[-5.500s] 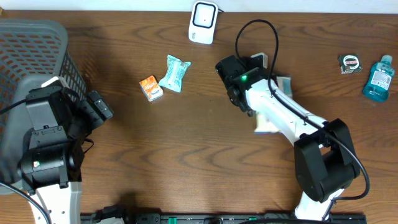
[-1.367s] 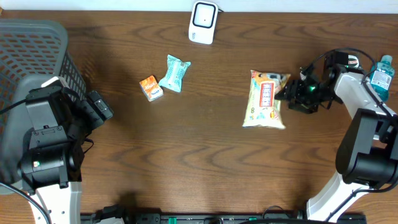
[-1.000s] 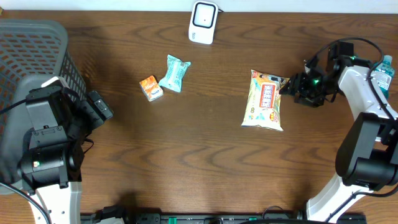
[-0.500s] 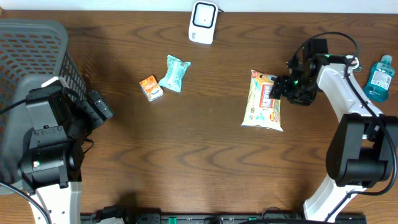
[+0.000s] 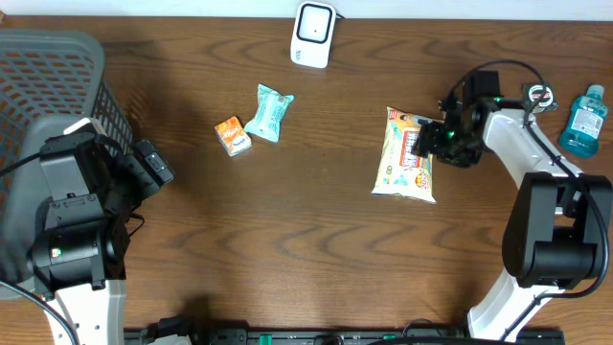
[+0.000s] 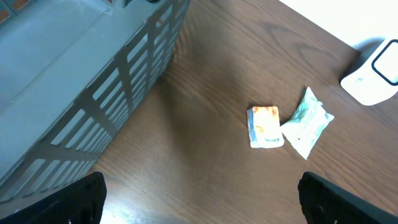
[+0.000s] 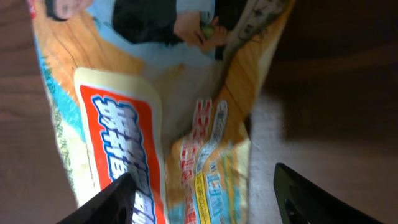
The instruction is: Scan the item barcode
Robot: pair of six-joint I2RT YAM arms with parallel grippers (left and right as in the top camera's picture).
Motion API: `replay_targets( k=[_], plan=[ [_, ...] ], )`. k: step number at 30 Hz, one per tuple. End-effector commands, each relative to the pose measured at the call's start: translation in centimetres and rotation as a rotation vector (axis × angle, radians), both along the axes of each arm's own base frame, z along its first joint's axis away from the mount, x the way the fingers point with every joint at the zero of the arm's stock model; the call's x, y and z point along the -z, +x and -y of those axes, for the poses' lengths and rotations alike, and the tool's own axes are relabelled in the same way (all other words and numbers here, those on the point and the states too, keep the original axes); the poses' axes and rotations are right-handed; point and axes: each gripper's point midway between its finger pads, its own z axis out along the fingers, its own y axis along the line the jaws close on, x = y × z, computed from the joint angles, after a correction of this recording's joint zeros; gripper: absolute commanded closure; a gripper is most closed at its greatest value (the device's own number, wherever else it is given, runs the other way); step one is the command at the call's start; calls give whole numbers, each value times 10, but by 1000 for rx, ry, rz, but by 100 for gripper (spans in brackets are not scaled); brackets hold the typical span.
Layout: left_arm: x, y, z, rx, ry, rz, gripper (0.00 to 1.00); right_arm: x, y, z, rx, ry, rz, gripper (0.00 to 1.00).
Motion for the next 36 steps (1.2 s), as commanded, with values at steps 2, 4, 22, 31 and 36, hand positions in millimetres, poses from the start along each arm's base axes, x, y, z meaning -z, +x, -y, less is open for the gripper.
replay_targets(
  k=[2,4,22,31,36],
  plan=[
    [-2,0,-4,-21,3,3,2,7,-6,-12,22,69,15,39],
    [-2,0,-4,-21,3,3,2,9,-5,-25,4,147,47,48],
    [-2,0,-4,-21,3,3,2,15,-9,-61,-64,254,97,99],
    [-2,0,-4,-21,3,3,2,-14,-2,-25,-16,118,49,12],
    [-2,0,-4,-21,3,3,2,-9,-3,-24,14,111,31,1]
  ],
)
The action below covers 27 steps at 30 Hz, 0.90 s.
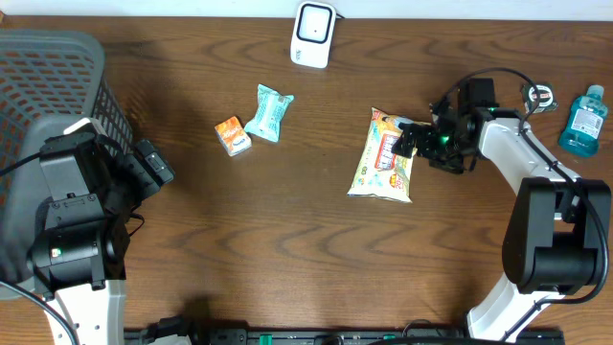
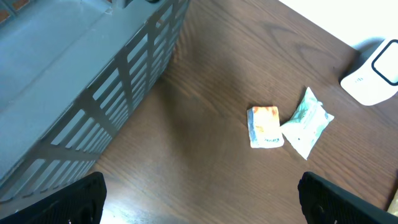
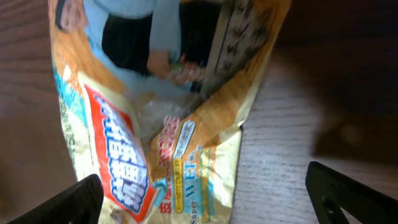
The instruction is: Scan the item barcode
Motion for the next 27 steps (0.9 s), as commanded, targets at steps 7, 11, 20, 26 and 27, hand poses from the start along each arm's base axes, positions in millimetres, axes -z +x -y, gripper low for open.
replay_targets(
  k=[7,11,20,26,27],
  plan=[
    [-2,0,-4,-21,3,3,2,15,-4,1,83,-26,-27,1],
    [-2,0,-4,-21,3,3,2,24,-10,-9,89,-20,-41,1],
    [-2,0,-4,-21,3,3,2,55,-41,-29,140,-13,-163,3],
    [-2,0,-4,-21,3,3,2,64,-59,-33,157,-7,-225,2],
    [-2,0,-4,-21,3,3,2,65,-61,-33,158,-8,-229,3]
  ],
)
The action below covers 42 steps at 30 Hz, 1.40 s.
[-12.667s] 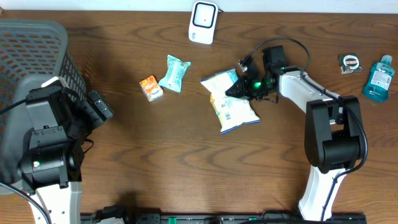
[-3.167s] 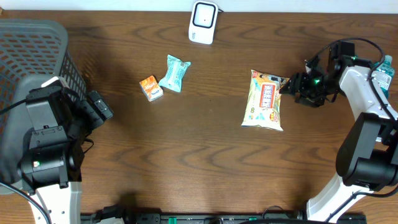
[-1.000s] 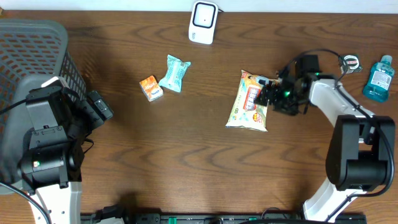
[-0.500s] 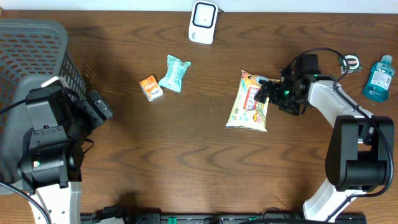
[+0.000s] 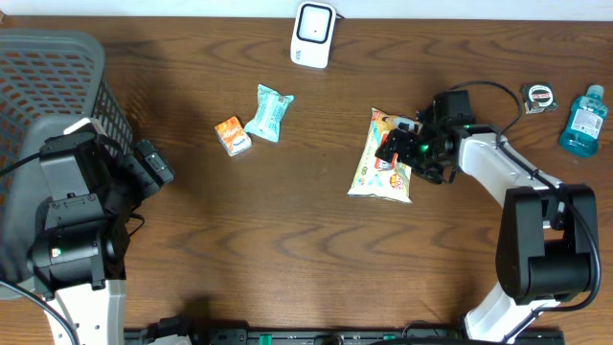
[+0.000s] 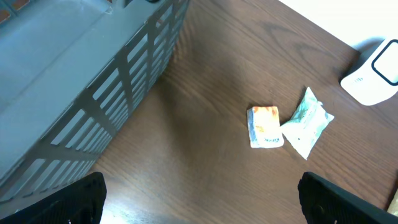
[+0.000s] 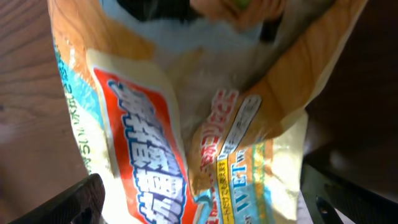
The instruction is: Scan the item barcode
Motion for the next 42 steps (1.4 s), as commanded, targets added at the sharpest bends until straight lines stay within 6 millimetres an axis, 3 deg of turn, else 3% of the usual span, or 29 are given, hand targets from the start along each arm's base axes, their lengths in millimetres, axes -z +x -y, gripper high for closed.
replay_targets(
  k=[1,5,8,10,13,18,22,26,27,28,30,37,42],
  plan=[
    [-2,0,-4,-21,3,3,2,48,-47,4,37,-32,-206,4],
    [-2,0,-4,-21,3,3,2,48,-43,3,35,-30,-188,14],
    [-2,0,-4,-21,3,3,2,46,-27,1,37,-25,-116,43],
    [-2,0,-4,-21,3,3,2,43,-13,0,37,-16,-56,50],
    [-2,0,-4,-21,3,3,2,39,2,-3,53,-1,0,48],
    [-2,0,-4,-21,3,3,2,43,6,-6,58,6,10,26],
    [-2,0,-4,-21,3,3,2,56,2,-10,47,8,-16,25],
    [-2,0,-4,-21,3,3,2,57,3,-16,9,36,-2,33],
    [-2,0,-4,-21,3,3,2,57,4,-16,9,36,3,40],
    [-2,0,-4,-21,3,3,2,56,6,-16,8,37,12,64],
    [-2,0,-4,-21,3,3,2,56,7,-17,8,41,18,99],
    [-2,0,-4,-21,3,3,2,47,8,-24,-5,84,22,99],
    [-2,0,-4,-21,3,3,2,17,19,-17,-6,64,96,99]
  ],
)
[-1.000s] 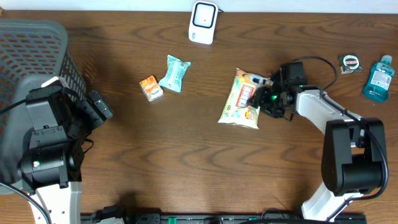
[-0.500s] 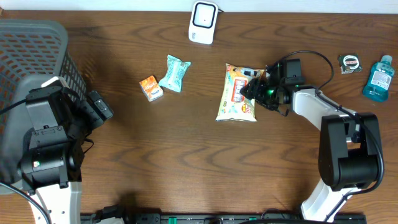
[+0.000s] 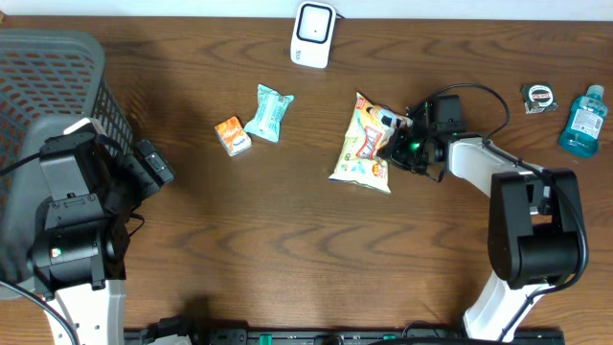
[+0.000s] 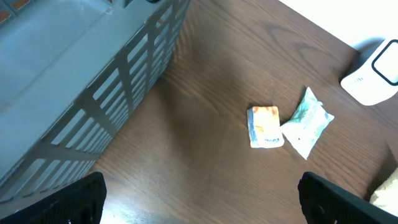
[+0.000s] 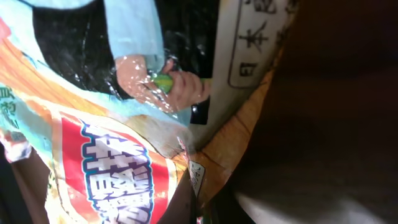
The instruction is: Scan the item barcode
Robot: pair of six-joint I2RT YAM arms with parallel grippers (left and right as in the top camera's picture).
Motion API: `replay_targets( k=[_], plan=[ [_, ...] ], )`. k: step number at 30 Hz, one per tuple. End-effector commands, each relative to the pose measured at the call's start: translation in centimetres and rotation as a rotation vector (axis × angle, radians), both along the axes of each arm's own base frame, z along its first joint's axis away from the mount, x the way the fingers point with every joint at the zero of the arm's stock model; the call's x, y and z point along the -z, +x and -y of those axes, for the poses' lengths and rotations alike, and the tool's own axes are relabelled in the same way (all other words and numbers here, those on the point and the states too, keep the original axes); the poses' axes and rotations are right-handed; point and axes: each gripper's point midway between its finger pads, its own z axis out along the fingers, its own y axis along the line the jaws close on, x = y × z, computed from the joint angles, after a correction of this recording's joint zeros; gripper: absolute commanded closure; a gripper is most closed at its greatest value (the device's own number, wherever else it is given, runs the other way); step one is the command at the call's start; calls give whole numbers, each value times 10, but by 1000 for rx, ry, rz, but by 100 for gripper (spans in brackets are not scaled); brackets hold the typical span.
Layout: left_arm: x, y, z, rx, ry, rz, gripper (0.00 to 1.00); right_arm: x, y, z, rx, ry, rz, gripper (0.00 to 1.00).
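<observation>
A yellow snack bag point(image 3: 361, 144) with red lettering lies mid-table, below and right of the white scanner point(image 3: 313, 34). My right gripper point(image 3: 395, 147) is at the bag's right edge and shut on it. In the right wrist view the bag point(image 5: 112, 124) fills the frame and the jaws point(image 5: 202, 200) pinch its crinkled edge at the bottom. My left gripper point(image 4: 199, 205) stands open beside the basket, far from the bag, holding nothing. A pale corner of the bag point(image 4: 387, 190) shows at the right edge of the left wrist view.
A grey basket point(image 3: 48, 86) stands at the left. A small orange packet point(image 3: 233, 135) and a teal packet point(image 3: 267, 112) lie left of the bag. A tape measure point(image 3: 538, 95) and a blue bottle point(image 3: 581, 120) sit at the far right.
My right gripper, open over the bag's right side before, is now shut on its edge. Bag and gripper stand further left and nearer the scanner. The left arm has not moved.
The bag lay right of centre with my open right gripper at its right edge. Then the bag sat a little further left, the gripper still open beside and then over it. Now the gripper holds the bag's edge, further left again.
</observation>
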Motion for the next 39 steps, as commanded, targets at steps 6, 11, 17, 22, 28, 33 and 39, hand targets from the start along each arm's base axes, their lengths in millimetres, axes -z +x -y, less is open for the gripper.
replay_targets(
  k=[6,11,17,22,28,33,39],
  plan=[
    [-2,0,-4,-21,3,3,2,-58,2,2,-47,-27,161,99],
    [-2,0,-4,-21,3,3,2,-93,-2,-12,-126,39,255,99],
    [-2,0,-4,-21,3,3,2,-83,-8,-3,-102,-9,204,99],
    [-2,0,-4,-21,3,3,2,-64,-6,24,-28,-167,166,29],
    [-2,0,-4,-21,3,3,2,-37,-1,19,-37,-161,134,14],
    [-2,0,-4,-21,3,3,2,-7,-4,-6,-100,-38,80,13],
    [-2,0,-4,-21,3,3,2,16,-15,-22,-44,72,-56,10]
  ],
)
